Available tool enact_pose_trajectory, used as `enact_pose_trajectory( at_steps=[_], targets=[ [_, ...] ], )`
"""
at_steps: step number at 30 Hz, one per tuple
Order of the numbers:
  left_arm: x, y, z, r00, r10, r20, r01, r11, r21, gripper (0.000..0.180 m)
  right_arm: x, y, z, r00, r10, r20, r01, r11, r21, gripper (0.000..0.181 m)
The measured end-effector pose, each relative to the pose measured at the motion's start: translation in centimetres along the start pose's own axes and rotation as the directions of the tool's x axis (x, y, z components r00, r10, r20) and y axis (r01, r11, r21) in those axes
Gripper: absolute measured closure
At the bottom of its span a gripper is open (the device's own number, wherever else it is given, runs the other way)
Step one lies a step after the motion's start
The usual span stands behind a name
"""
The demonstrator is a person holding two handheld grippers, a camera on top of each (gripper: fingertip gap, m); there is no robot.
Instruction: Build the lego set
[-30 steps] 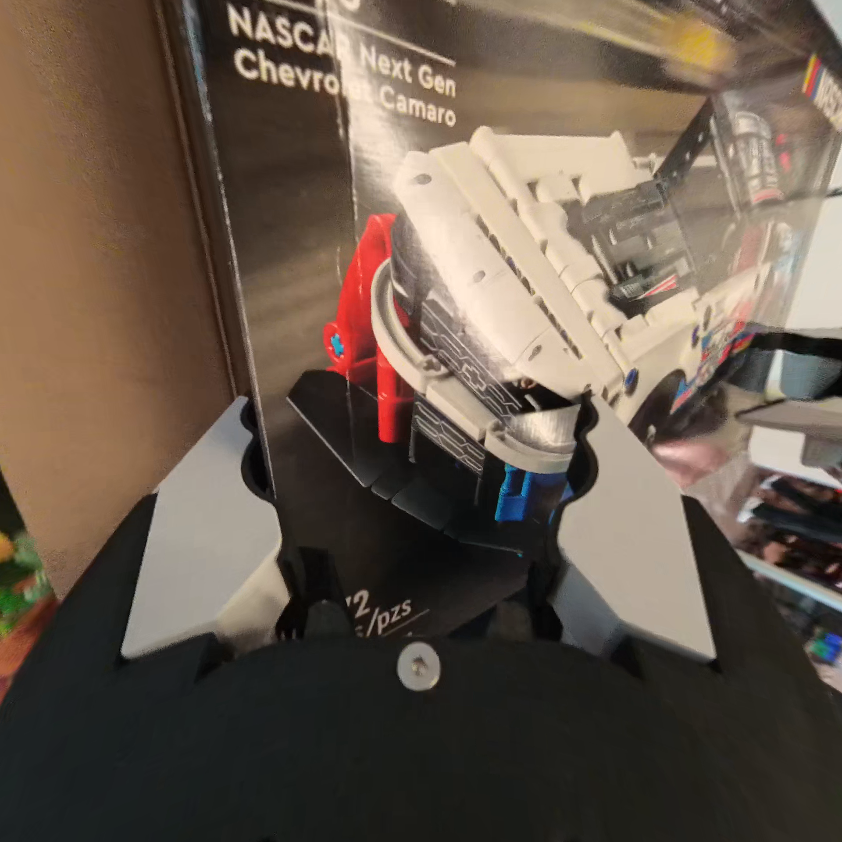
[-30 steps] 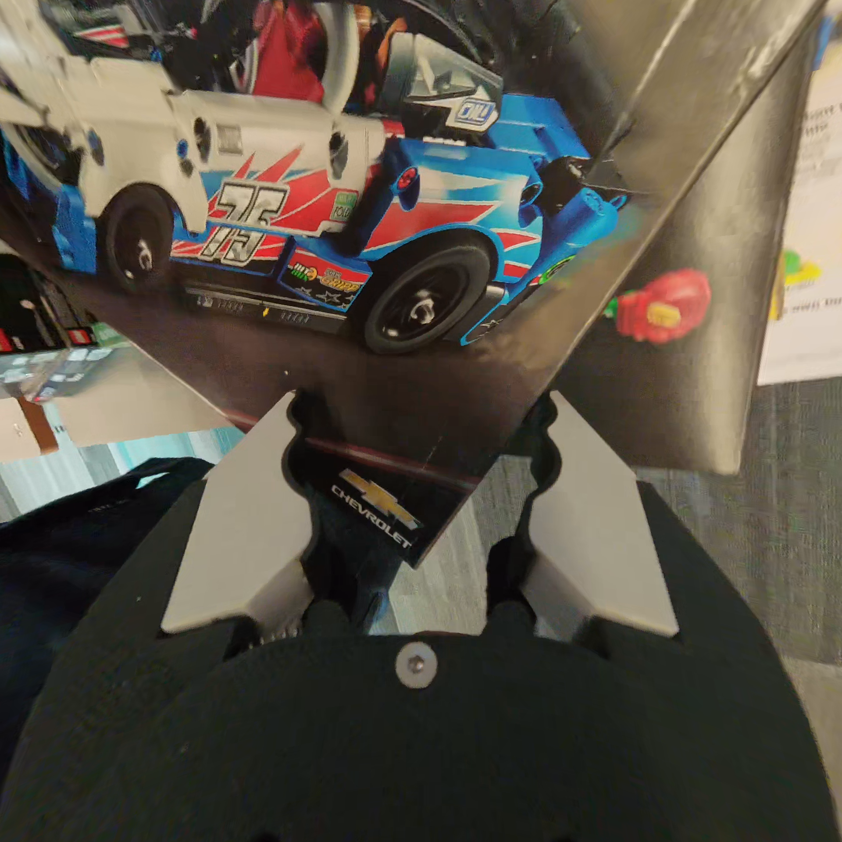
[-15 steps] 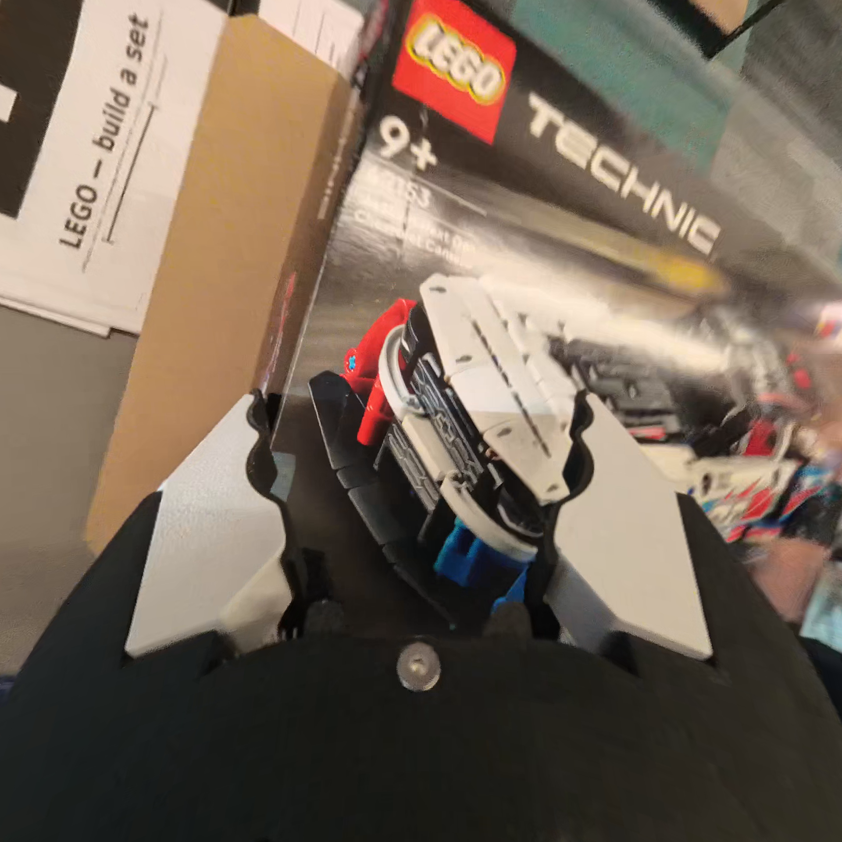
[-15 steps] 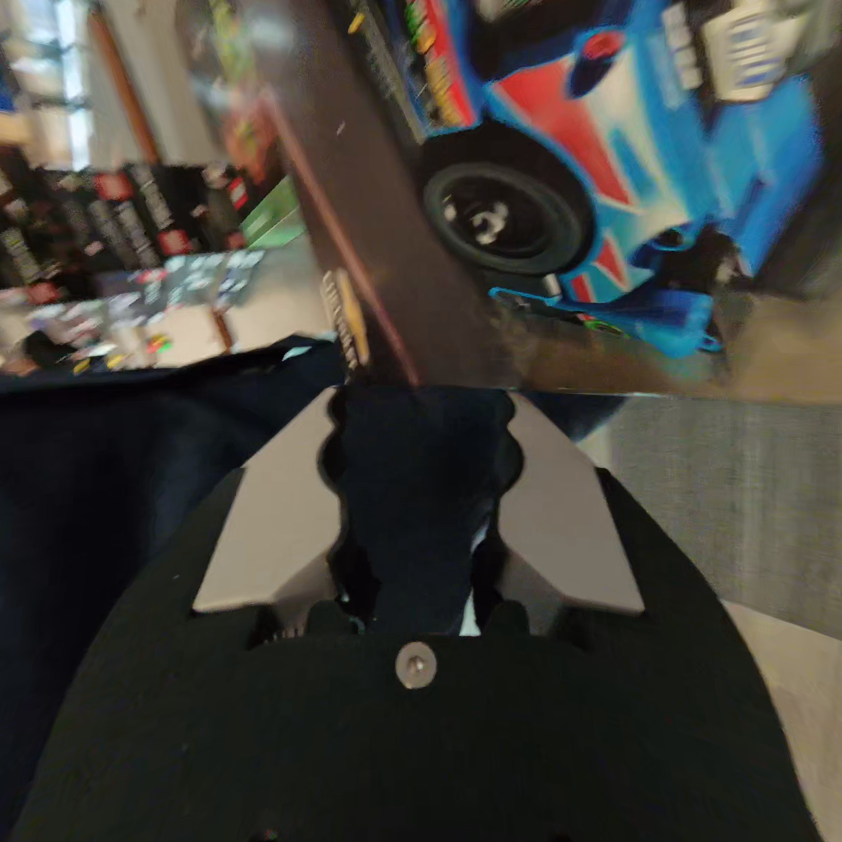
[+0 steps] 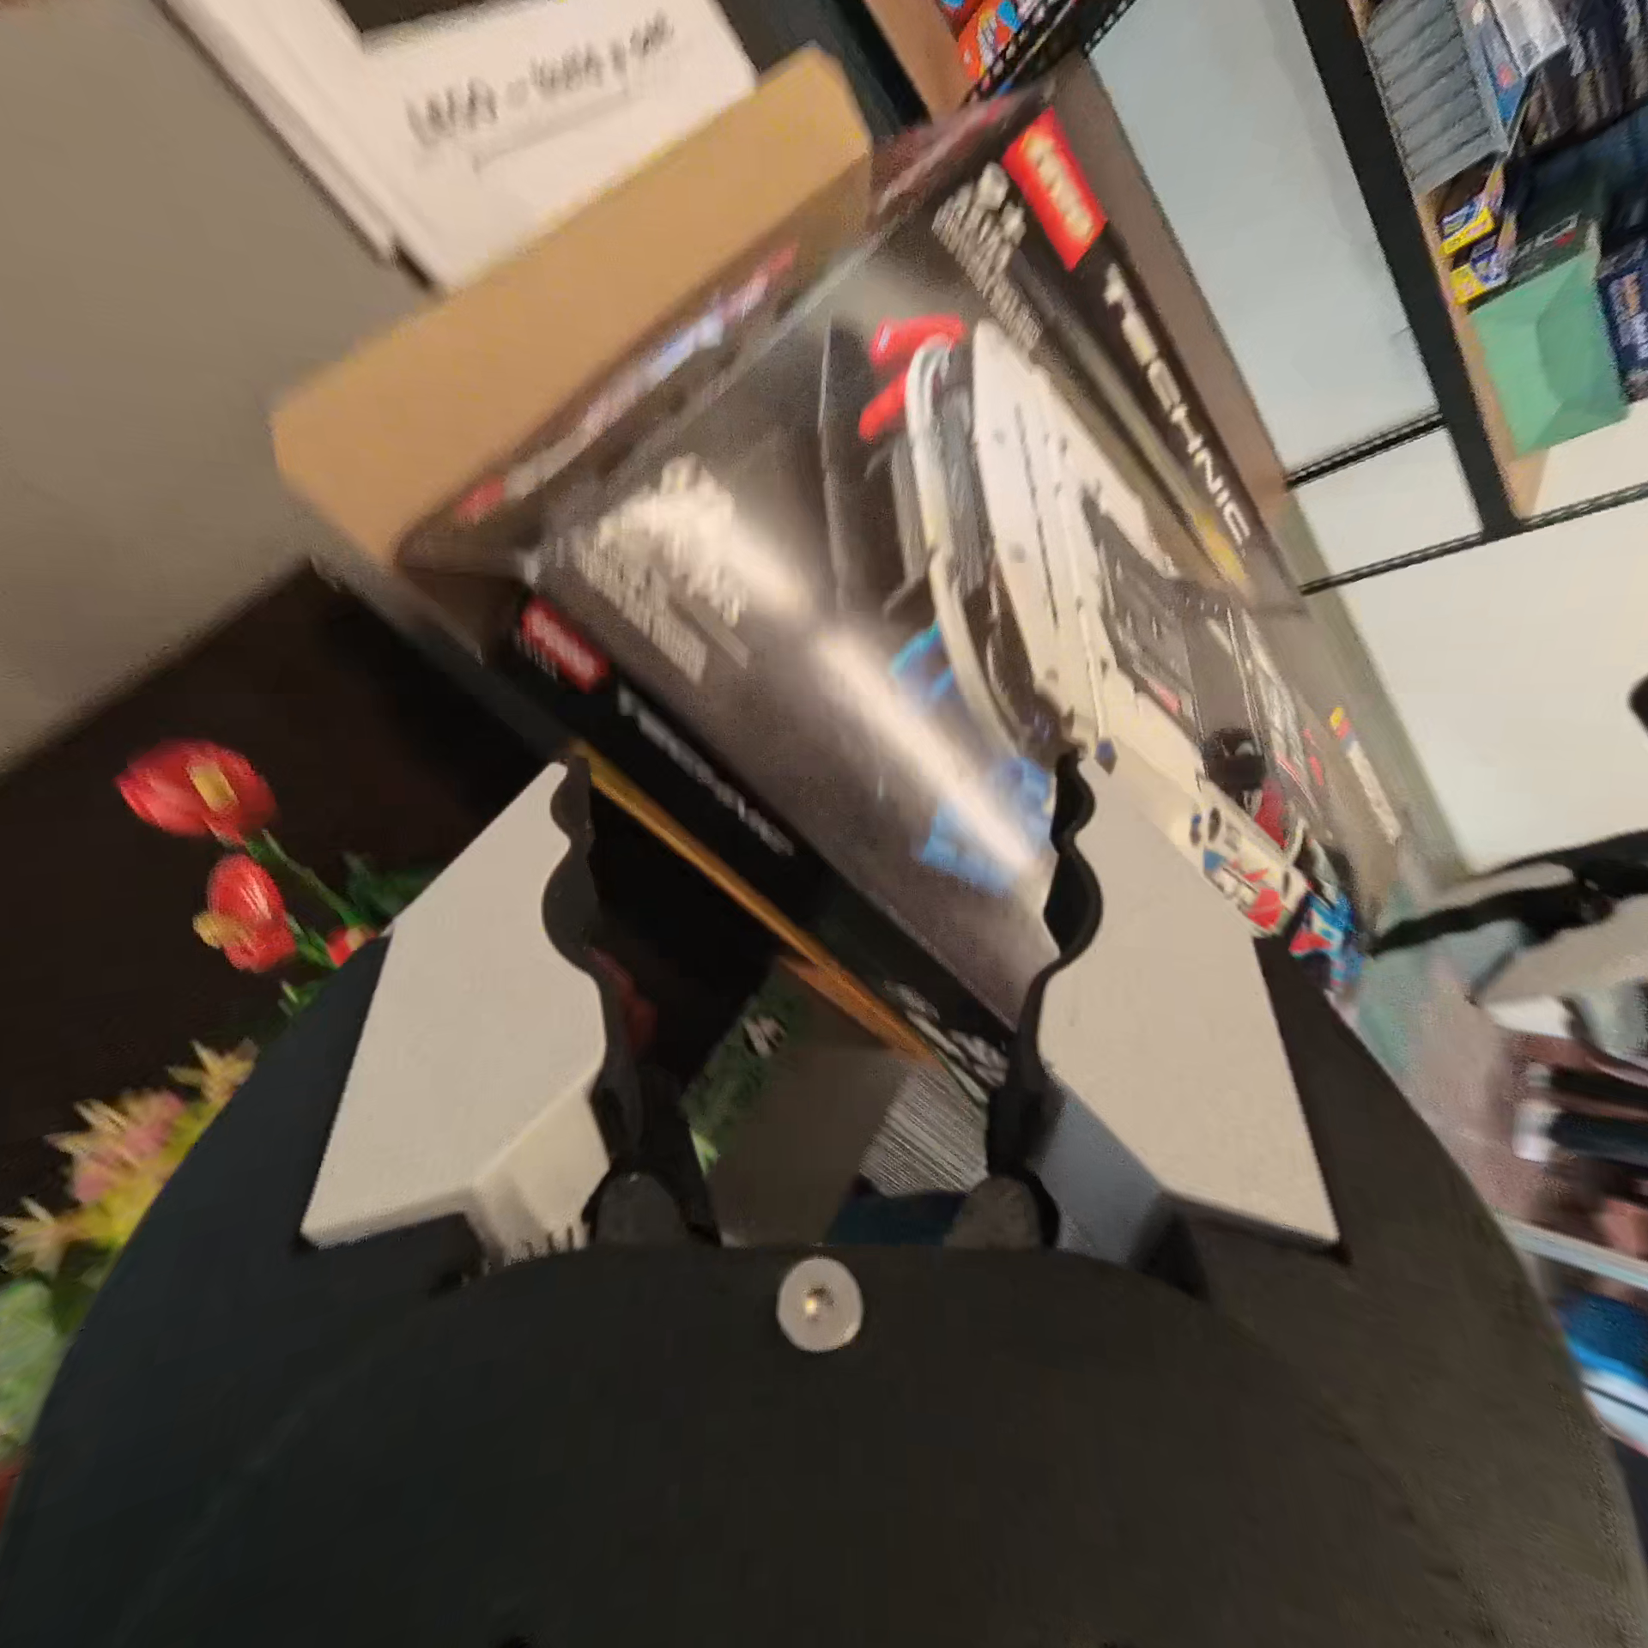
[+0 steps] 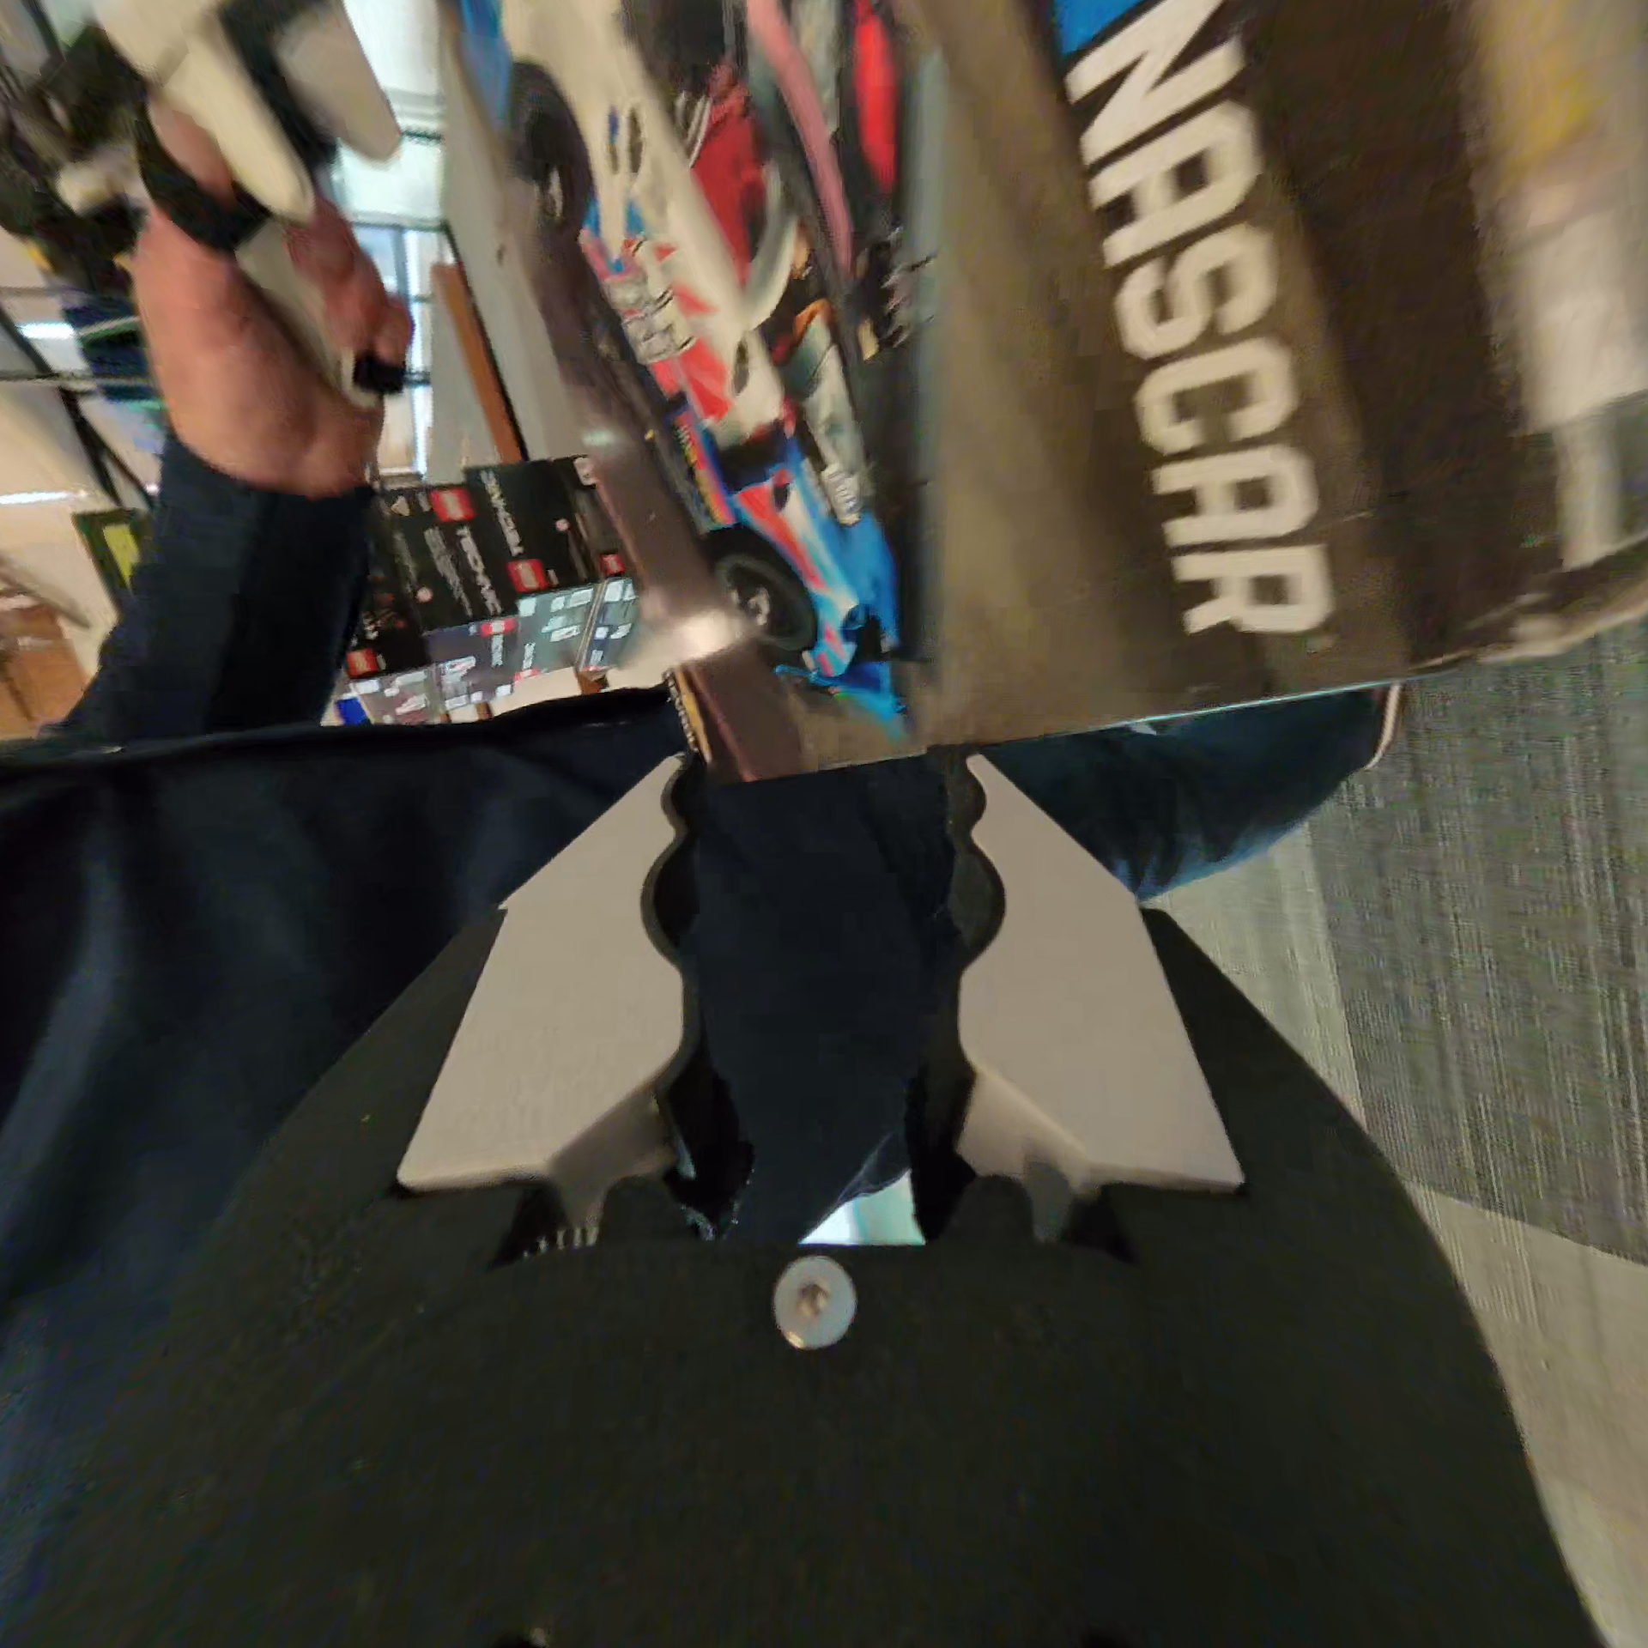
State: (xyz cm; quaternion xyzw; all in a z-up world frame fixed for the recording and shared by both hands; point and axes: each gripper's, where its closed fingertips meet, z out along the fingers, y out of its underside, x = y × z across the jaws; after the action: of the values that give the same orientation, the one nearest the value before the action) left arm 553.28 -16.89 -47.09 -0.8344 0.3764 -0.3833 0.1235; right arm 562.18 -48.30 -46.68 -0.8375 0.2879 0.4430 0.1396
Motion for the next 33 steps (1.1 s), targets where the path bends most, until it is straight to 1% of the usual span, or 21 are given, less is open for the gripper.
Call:
enact_pose_trajectory(
  at_steps=[1,3,5,6,7,8,10,11,13,14,15,16,17,19,21,22,24,27,30,32,33],
  targets=[
    [0.0,1.5,0.1,0.999,-0.050,-0.018,0.049,0.998,-0.028,0.078,0.4,-0.3,-0.2,1.000,0.013,-0.010,-0.013,1.000,-0.005,0.129],
    [1.2,4.2,0.9,0.986,-0.144,-0.085,0.137,0.987,-0.089,0.076,1.2,-0.2,-0.2,0.999,0.025,-0.031,-0.026,0.998,-0.057,0.141],
    [3.0,5.7,2.5,0.975,-0.175,-0.139,0.155,0.977,-0.147,0.077,1.4,-0.1,0.0,0.999,0.008,-0.054,-0.014,0.994,-0.111,0.147],
    [3.8,6.0,3.4,0.973,-0.172,-0.154,0.147,0.975,-0.165,0.075,1.4,-0.1,0.0,0.998,0.000,-0.065,-0.009,0.991,-0.133,0.148],
    [3.9,5.9,4.3,0.984,-0.139,-0.115,0.118,0.978,-0.173,0.059,1.3,-0.2,0.1,0.997,-0.008,-0.072,-0.003,0.988,-0.153,0.147],
    [3.9,5.7,5.2,0.995,-0.065,-0.076,0.049,0.980,-0.192,0.048,1.1,-0.2,0.2,0.996,-0.030,-0.083,0.016,0.985,-0.169,0.145],
    [4.0,5.1,6.7,0.997,0.059,-0.055,-0.070,0.970,-0.232,0.039,0.9,-0.3,0.6,0.992,-0.070,-0.107,0.048,0.980,-0.193,0.144],
    [4.4,4.7,7.3,0.995,0.074,-0.074,-0.090,0.966,-0.244,0.035,0.9,-0.3,0.8,0.991,-0.074,-0.115,0.051,0.979,-0.195,0.144],
    [5.0,4.1,8.0,0.991,0.012,-0.135,-0.049,0.959,-0.278,0.030,0.5,-0.4,1.1,0.991,-0.078,-0.106,0.056,0.978,-0.203,0.143],
    [5.2,3.8,8.0,0.984,-0.063,-0.169,0.012,0.958,-0.286,0.032,0.2,-0.4,1.2,0.992,-0.073,-0.100,0.051,0.977,-0.209,0.140],
    [5.1,3.1,7.7,0.970,-0.143,-0.199,0.086,0.959,-0.271,0.034,-0.4,-0.2,1.2,0.994,-0.068,-0.090,0.046,0.974,-0.220,0.135],
    [4.9,2.4,7.1,0.955,-0.195,-0.225,0.141,0.962,-0.236,0.041,-1.3,0.0,1.3,0.995,-0.073,-0.072,0.053,0.969,-0.243,0.135],
    [4.6,2.1,6.4,0.942,-0.222,-0.253,0.172,0.963,-0.207,0.054,-2.2,0.5,1.3,0.995,-0.085,-0.057,0.066,0.959,-0.277,0.136],
    [3.0,2.7,4.7,0.935,-0.255,-0.246,0.219,0.962,-0.165,0.055,-4.4,1.7,1.6,0.991,-0.134,-0.018,0.118,0.921,-0.372,0.128],
    [1.1,3.8,2.7,0.934,-0.275,-0.230,0.257,0.961,-0.106,0.063,-7.9,2.3,2.2,0.970,-0.225,0.094,0.243,0.871,-0.427,0.128],
    [-0.2,4.7,1.7,0.936,-0.286,-0.206,0.275,0.958,-0.083,0.063,-10.0,2.0,2.7,0.948,-0.279,0.154,0.319,0.851,-0.417,0.128],
    [-3.1,6.7,-0.5,0.938,-0.316,-0.142,0.314,0.949,-0.032,0.061,-13.6,0.5,4.5,0.896,-0.375,0.239,0.440,0.827,-0.351,0.126],
    [-8.5,9.6,-3.9,0.929,-0.371,0.004,0.371,0.928,0.036,0.055,-18.3,-3.3,8.5,0.826,-0.482,0.293,0.544,0.819,-0.183,0.114],
    [-13.9,11.3,-7.5,0.895,-0.417,0.158,0.400,0.908,0.126,0.049,-20.6,-6.6,13.7,0.792,-0.549,0.268,0.588,0.804,-0.088,0.092],
    [-17.2,12.7,-9.3,0.864,-0.432,0.257,0.412,0.902,0.133,0.040,-20.2,-8.9,17.8,0.790,-0.590,0.165,0.607,0.790,-0.083,0.073],
    [-18.7,13.6,-9.9,0.847,-0.438,0.300,0.422,0.898,0.121,0.036,-19.9,-9.8,19.8,0.770,-0.626,0.118,0.637,0.765,-0.098,0.063]
  ],
)
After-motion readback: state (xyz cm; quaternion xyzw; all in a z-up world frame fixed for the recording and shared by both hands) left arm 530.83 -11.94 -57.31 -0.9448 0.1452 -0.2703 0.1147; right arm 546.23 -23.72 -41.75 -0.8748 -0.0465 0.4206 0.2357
